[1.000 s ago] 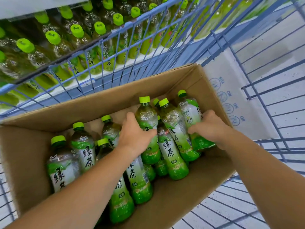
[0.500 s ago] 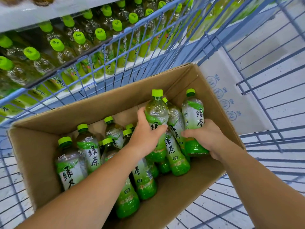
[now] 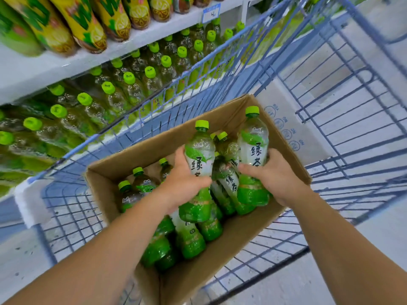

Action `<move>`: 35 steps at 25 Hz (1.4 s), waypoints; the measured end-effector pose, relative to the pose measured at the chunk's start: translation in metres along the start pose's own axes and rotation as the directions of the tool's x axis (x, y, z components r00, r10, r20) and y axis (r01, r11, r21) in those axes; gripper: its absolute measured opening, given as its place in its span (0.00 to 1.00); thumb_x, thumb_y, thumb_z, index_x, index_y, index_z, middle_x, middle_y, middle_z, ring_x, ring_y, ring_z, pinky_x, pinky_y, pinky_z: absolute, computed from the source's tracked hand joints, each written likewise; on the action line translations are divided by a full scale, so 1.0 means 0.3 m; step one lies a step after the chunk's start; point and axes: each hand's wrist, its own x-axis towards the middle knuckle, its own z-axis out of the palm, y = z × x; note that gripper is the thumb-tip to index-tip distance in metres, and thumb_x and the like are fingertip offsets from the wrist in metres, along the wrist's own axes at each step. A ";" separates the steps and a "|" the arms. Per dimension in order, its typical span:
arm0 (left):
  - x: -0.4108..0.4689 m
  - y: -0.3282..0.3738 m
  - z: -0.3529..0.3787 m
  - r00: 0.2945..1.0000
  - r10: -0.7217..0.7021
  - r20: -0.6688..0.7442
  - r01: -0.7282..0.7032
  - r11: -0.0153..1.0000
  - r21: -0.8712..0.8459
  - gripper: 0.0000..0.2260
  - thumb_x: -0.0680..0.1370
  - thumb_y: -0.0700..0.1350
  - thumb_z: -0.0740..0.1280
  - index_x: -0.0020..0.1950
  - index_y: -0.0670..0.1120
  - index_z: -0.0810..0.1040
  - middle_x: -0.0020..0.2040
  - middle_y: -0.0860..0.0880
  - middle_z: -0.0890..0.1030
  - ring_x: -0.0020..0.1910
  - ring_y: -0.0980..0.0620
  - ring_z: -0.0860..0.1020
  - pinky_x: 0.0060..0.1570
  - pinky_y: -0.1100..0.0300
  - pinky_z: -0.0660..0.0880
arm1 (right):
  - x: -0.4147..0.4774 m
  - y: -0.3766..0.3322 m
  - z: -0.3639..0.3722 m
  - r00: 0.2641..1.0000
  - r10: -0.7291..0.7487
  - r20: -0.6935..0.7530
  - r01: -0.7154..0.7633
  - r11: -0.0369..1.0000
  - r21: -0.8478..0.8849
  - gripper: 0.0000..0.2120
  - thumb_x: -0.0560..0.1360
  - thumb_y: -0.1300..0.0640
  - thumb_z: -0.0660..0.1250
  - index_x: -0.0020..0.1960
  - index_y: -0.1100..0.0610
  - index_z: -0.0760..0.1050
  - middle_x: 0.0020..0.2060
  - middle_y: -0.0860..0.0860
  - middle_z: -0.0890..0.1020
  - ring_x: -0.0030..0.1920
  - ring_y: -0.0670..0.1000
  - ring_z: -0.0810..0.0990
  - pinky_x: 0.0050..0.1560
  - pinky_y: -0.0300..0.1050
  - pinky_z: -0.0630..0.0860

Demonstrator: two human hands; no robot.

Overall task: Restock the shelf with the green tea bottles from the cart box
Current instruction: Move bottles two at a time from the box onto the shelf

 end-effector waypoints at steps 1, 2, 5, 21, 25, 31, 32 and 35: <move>-0.028 0.009 -0.024 1.000 0.006 -0.024 -0.006 1.000 0.020 0.37 0.72 0.37 0.74 0.72 0.57 0.56 0.58 0.50 0.77 0.56 0.52 0.78 0.51 0.55 0.76 | -0.033 -0.021 0.017 1.000 -0.017 0.000 0.017 1.000 -0.012 0.27 0.66 0.53 0.82 0.58 0.53 0.71 0.51 0.53 0.83 0.49 0.54 0.84 0.48 0.56 0.83; -0.054 0.021 -0.050 0.999 0.017 -0.051 -0.015 0.999 0.039 0.34 0.72 0.37 0.74 0.69 0.54 0.59 0.56 0.49 0.77 0.54 0.52 0.78 0.48 0.55 0.76 | -0.061 -0.042 0.039 0.999 -0.035 -0.001 0.035 0.999 -0.017 0.26 0.66 0.53 0.82 0.58 0.53 0.73 0.50 0.53 0.83 0.48 0.54 0.85 0.49 0.57 0.83; -0.127 0.062 -0.124 0.995 0.049 -0.093 -0.043 0.997 0.059 0.23 0.71 0.37 0.74 0.60 0.51 0.70 0.52 0.46 0.80 0.49 0.50 0.80 0.44 0.54 0.76 | -0.133 -0.084 0.117 0.996 -0.086 0.002 0.086 0.996 -0.008 0.23 0.66 0.52 0.80 0.57 0.52 0.76 0.49 0.53 0.84 0.48 0.54 0.85 0.51 0.61 0.83; -0.379 0.068 -0.629 0.872 0.134 -0.471 -0.230 0.961 -0.152 0.17 0.70 0.36 0.76 0.54 0.51 0.78 0.46 0.47 0.85 0.45 0.46 0.85 0.43 0.50 0.83 | -0.274 -0.267 0.617 0.927 -0.338 0.163 0.346 0.938 -0.022 0.19 0.70 0.53 0.76 0.57 0.48 0.73 0.47 0.48 0.81 0.47 0.49 0.81 0.42 0.47 0.75; -0.450 0.030 -0.822 0.832 0.184 -0.524 -0.294 0.946 -0.136 0.19 0.70 0.36 0.76 0.57 0.51 0.78 0.47 0.49 0.86 0.46 0.48 0.85 0.43 0.52 0.83 | -0.323 -0.344 0.806 0.890 -0.401 0.217 0.420 0.906 -0.046 0.19 0.70 0.54 0.76 0.57 0.48 0.72 0.47 0.47 0.82 0.46 0.48 0.81 0.40 0.45 0.76; -0.507 -0.021 -1.164 0.751 0.221 -0.622 -0.366 0.924 -0.114 0.21 0.69 0.38 0.78 0.55 0.56 0.78 0.46 0.51 0.86 0.46 0.50 0.85 0.47 0.47 0.83 | -0.371 -0.545 1.156 0.828 -0.496 0.262 0.525 0.850 -0.051 0.19 0.70 0.54 0.77 0.57 0.47 0.73 0.48 0.45 0.82 0.46 0.44 0.81 0.41 0.45 0.77; -0.515 -0.032 -1.229 0.739 0.230 -0.634 -0.376 0.921 -0.104 0.21 0.69 0.38 0.78 0.55 0.57 0.78 0.47 0.51 0.86 0.46 0.50 0.85 0.48 0.45 0.83 | -0.377 -0.577 1.218 0.821 -0.513 0.251 0.541 0.839 -0.055 0.19 0.69 0.53 0.78 0.57 0.47 0.74 0.47 0.44 0.82 0.46 0.43 0.81 0.41 0.44 0.77; -0.540 -0.052 -1.421 0.701 0.278 -0.657 -0.417 0.907 -0.060 0.22 0.68 0.39 0.79 0.55 0.58 0.78 0.47 0.53 0.86 0.47 0.52 0.85 0.49 0.45 0.83 | -0.397 -0.663 1.396 0.806 -0.545 0.230 0.572 0.817 -0.071 0.20 0.69 0.53 0.79 0.56 0.46 0.74 0.45 0.42 0.83 0.41 0.38 0.81 0.35 0.35 0.77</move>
